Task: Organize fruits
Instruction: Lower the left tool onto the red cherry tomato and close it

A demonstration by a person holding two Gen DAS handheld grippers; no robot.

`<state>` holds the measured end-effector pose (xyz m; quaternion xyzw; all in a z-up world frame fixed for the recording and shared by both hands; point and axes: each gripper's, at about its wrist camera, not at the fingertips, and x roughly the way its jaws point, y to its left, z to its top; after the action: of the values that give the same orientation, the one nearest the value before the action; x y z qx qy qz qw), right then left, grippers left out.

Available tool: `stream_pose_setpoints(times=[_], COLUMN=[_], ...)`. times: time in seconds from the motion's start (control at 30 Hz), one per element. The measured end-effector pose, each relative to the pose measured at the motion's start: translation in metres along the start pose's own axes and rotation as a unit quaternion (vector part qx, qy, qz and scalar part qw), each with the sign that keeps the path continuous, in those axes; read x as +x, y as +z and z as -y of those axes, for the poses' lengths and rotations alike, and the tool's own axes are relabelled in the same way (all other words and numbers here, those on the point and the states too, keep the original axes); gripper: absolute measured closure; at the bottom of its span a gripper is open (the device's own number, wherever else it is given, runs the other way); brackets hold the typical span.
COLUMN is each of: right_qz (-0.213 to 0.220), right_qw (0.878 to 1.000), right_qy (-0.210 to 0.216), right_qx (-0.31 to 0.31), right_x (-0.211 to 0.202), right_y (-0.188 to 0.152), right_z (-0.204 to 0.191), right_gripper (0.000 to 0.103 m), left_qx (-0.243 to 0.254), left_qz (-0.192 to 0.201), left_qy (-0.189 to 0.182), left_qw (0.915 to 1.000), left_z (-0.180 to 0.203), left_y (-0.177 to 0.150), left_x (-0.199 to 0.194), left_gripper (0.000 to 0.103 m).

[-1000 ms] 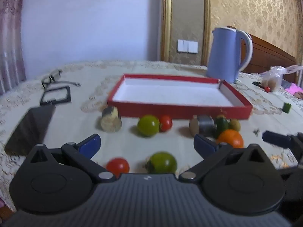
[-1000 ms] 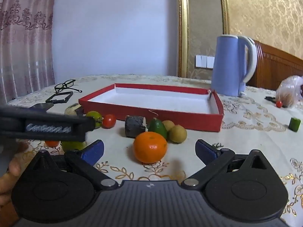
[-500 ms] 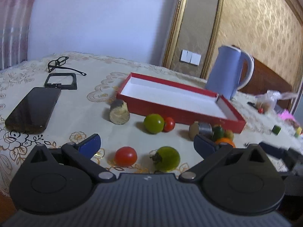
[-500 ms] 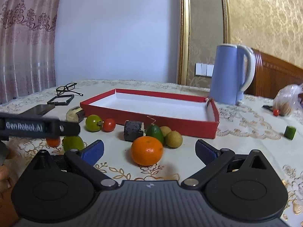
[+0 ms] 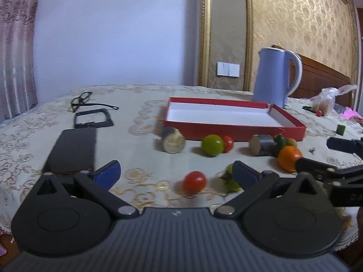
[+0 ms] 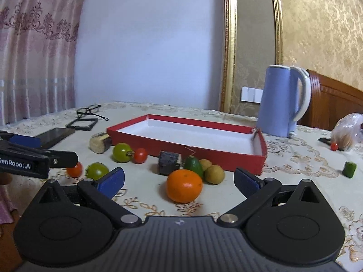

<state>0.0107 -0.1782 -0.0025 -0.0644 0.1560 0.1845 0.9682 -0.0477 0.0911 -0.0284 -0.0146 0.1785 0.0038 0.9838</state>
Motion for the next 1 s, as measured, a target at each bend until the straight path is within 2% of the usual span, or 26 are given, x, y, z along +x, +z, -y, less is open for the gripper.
stream_pose_setpoints(times=[0.17,0.47,0.53,0.6,0.73,0.8,0.87,1.0], right_qz=[-0.007,-0.005,-0.003,-0.005,-0.008,-0.005,-0.004,-0.005], right_qw=[1.0,1.0,1.0,1.0,1.0,1.0,1.0,1.0], right_qy=[0.015,0.018,0.016,0.016,0.018,0.019,0.02,0.021], right_qx=[-0.007,0.003,0.003,0.007,0.011,0.009,0.007,0.008], right_x=[0.001,0.0,0.0,0.0,0.001,0.0,0.0,0.0], right_y=[-0.001,-0.002,-0.002,-0.003,-0.003,-0.003,-0.004,-0.004], right_z=[-0.007,-0.005,-0.005,-0.004,-0.003,-0.005,-0.006,-0.007], right_gripper=[0.0,0.0,0.0,0.0,0.0,0.0,0.0,0.0], left_qx=[0.002,0.05,0.065,0.076,0.071,0.069,0.065,0.056], left_qz=[0.001,0.0,0.0,-0.008,-0.021,-0.028,-0.035,-0.051], left_qy=[0.014,0.016,0.024,0.024,0.016,0.01,0.001,-0.033], left_qw=[0.9999,0.9986,0.9976,0.9968,0.9972,0.9972,0.9973,0.9966], left_z=[-0.008,0.011,0.016,0.018,0.017,0.016,0.016,0.017], left_y=[0.003,-0.004,-0.005,-0.006,-0.007,-0.007,-0.006,-0.005], left_x=[0.002,0.009,0.012,0.016,0.021,0.024,0.028,0.033], left_gripper=[0.0,0.0,0.004,0.017,0.025,0.039,0.048,0.075])
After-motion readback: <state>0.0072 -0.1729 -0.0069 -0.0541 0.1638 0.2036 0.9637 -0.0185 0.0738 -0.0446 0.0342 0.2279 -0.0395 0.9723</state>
